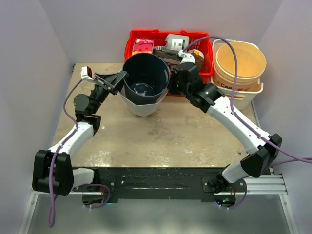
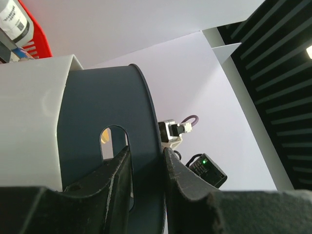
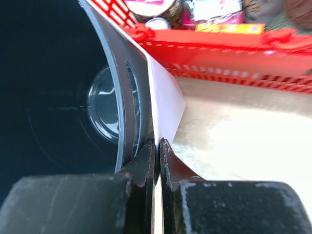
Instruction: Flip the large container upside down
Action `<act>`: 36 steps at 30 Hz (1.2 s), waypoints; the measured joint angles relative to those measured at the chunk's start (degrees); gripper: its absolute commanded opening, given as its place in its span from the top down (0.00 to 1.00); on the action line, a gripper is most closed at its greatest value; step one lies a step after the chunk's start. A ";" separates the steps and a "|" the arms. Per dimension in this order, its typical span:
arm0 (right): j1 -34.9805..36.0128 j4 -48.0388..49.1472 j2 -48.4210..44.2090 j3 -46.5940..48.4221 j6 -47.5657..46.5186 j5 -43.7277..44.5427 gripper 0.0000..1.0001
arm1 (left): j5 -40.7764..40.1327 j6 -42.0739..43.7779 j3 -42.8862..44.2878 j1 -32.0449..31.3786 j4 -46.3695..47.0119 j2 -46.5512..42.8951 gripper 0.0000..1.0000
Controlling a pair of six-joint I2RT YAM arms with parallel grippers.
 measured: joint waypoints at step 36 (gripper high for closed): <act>0.02 -12.20 0.87 9.05 -7.34 5.18 1.00 | 4.33 -14.86 13.73 -3.54 10.19 10.05 1.00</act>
